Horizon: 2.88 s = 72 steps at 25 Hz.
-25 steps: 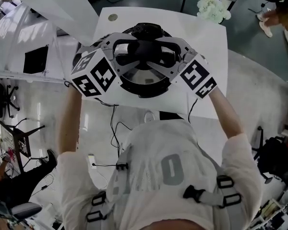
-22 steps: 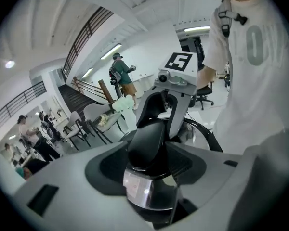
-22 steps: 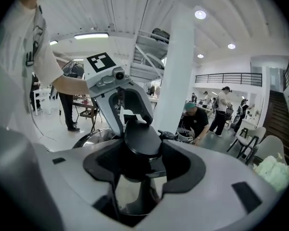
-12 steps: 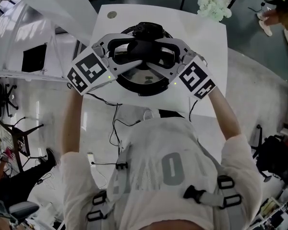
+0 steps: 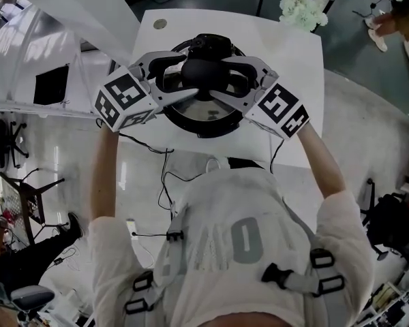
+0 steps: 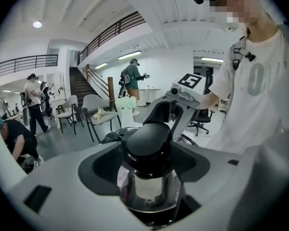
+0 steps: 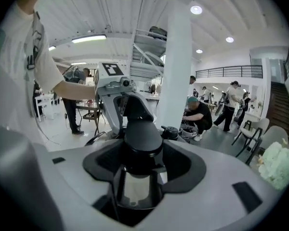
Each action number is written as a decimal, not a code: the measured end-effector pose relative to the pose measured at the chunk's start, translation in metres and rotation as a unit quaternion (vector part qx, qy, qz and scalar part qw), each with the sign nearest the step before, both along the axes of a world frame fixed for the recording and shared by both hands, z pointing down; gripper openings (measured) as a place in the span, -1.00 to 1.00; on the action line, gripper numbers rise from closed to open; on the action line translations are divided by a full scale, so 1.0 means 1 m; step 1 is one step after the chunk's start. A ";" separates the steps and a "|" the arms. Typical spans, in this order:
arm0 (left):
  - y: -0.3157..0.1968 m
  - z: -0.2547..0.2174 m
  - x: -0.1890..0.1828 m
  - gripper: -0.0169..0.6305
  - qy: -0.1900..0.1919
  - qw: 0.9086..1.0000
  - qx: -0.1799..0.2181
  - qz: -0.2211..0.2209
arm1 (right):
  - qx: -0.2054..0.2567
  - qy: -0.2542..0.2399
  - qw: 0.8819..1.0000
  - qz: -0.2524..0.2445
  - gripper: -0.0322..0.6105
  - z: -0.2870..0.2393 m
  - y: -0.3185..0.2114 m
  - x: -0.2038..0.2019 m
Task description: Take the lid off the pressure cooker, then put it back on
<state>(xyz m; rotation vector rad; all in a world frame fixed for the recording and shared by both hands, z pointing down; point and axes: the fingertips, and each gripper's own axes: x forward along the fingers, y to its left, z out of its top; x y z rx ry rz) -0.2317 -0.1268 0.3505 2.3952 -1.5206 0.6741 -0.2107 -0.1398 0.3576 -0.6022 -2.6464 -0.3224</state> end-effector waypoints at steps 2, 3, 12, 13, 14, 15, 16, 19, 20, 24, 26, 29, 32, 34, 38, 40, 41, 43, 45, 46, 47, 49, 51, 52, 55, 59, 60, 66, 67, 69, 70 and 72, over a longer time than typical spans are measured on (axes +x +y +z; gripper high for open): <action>-0.002 0.003 0.005 -0.02 0.010 1.000 0.009 0.011 | -0.032 0.010 0.999 0.012 -0.09 -0.001 -0.003 0.004; -0.003 0.005 0.007 0.02 0.011 1.000 0.014 0.014 | -0.043 0.011 0.999 0.016 -0.09 -0.002 -0.005 0.006; -0.006 0.008 0.009 0.05 0.031 0.999 0.020 0.014 | -0.038 -0.012 0.999 0.023 -0.10 -0.004 -0.010 0.012; -0.006 0.007 0.008 0.05 0.037 0.999 0.018 0.014 | -0.037 -0.011 0.999 0.023 -0.10 -0.004 -0.011 0.011; -0.006 0.007 0.007 0.04 0.039 0.999 0.015 0.014 | -0.037 -0.008 0.999 0.022 -0.10 -0.004 -0.011 0.010; -0.006 0.007 0.006 0.04 0.037 0.999 0.012 0.014 | -0.035 -0.006 0.999 0.022 -0.09 -0.004 -0.012 0.008; -0.005 0.007 0.005 0.04 0.034 0.999 0.010 0.015 | -0.031 -0.006 0.999 0.022 -0.09 -0.004 -0.013 0.008; 0.001 0.006 0.006 0.04 0.027 1.000 0.006 0.014 | -0.025 -0.011 0.999 0.029 -0.09 -0.006 -0.016 0.008; 0.003 0.005 0.007 0.04 0.030 0.999 0.006 0.012 | -0.025 -0.012 0.999 0.032 -0.09 -0.006 -0.017 0.009; 0.011 0.005 0.010 0.04 0.039 0.999 0.007 0.001 | -0.020 -0.014 0.998 0.050 -0.10 -0.005 -0.027 0.011; 0.014 0.005 0.012 0.04 0.039 0.999 0.006 -0.004 | -0.023 -0.011 0.998 0.058 -0.10 -0.005 -0.032 0.010; 0.016 0.005 0.012 0.04 0.038 0.999 0.008 -0.012 | -0.034 -0.006 0.997 0.062 -0.12 -0.004 -0.034 0.009; 0.015 0.006 0.011 0.04 0.036 0.999 0.013 -0.018 | -0.029 -0.005 0.998 0.057 -0.13 -0.003 -0.032 0.009; 0.015 0.007 0.011 0.04 0.038 0.999 0.015 -0.020 | -0.024 -0.003 0.998 0.053 -0.13 -0.003 -0.031 0.009; 0.015 0.008 0.010 0.04 0.012 1.000 0.016 -0.020 | -0.027 0.003 0.999 0.041 -0.13 -0.003 -0.030 0.008; 0.015 0.003 0.006 0.04 0.003 0.999 0.027 -0.023 | -0.019 -0.001 0.999 0.038 -0.14 -0.005 -0.028 0.009; 0.015 -0.005 0.003 0.04 0.015 0.999 0.042 -0.027 | -0.014 -0.008 0.999 0.039 -0.17 -0.009 -0.027 0.010; 0.017 -0.029 -0.006 0.03 0.055 0.994 0.085 -0.044 | -0.015 -0.029 0.998 0.049 -0.34 -0.023 -0.028 0.017; 0.020 -0.056 -0.021 -0.03 0.065 0.985 0.134 -0.083 | -0.027 -0.049 0.996 0.066 -0.35 -0.042 -0.034 0.018; 0.021 -0.067 -0.033 -0.16 0.051 0.979 0.158 -0.120 | -0.031 -0.058 0.995 0.076 -0.35 -0.051 -0.038 0.017; 0.021 -0.076 -0.047 -0.40 0.027 0.969 0.178 -0.170 | -0.034 -0.068 0.993 0.087 -0.35 -0.059 -0.041 0.015; 0.025 -0.086 -0.069 -0.79 -0.021 0.939 0.208 -0.274 | -0.040 -0.082 0.989 0.113 -0.35 -0.067 -0.044 0.011; 0.033 -0.096 -0.071 -0.87 -0.029 0.908 0.247 -0.338 | -0.062 -0.100 0.982 0.149 -0.49 -0.071 -0.045 0.011; 0.037 -0.101 -0.066 -0.89 -0.020 0.894 0.269 -0.358 | -0.079 -0.114 0.975 0.171 -0.63 -0.073 -0.046 0.012; 0.049 -0.106 -0.044 -0.89 -0.017 0.858 0.316 -0.404 | -0.125 -0.161 0.951 0.233 -0.88 -0.078 -0.051 0.022; 0.058 -0.091 -0.010 -0.90 -0.055 0.844 0.320 -0.427 | -0.144 -0.174 0.934 0.277 -0.88 -0.067 -0.054 0.036; 0.058 -0.083 -0.005 -0.90 -0.061 0.844 0.314 -0.430 | -0.143 -0.171 0.933 0.283 -0.88 -0.062 -0.054 0.040; 0.058 -0.052 0.002 -0.90 -0.041 0.854 0.290 -0.431 | -0.118 -0.158 0.939 0.283 -0.88 -0.043 -0.050 0.054; 0.058 -0.054 0.001 -0.90 -0.042 0.853 0.290 -0.433 | -0.120 -0.158 0.939 0.281 -0.88 -0.043 -0.050 0.054; 0.057 -0.057 -0.002 -0.90 -0.044 0.852 0.290 -0.434 | -0.121 -0.158 0.940 0.278 -0.88 -0.044 -0.050 0.053; 0.056 -0.057 -0.002 -0.90 -0.042 0.852 0.291 -0.433 | -0.120 -0.159 0.940 0.276 -0.88 -0.044 -0.051 0.053; 0.053 -0.053 -0.003 -0.90 -0.036 0.854 0.290 -0.431 | -0.117 -0.159 0.941 0.274 -0.88 -0.044 -0.051 0.053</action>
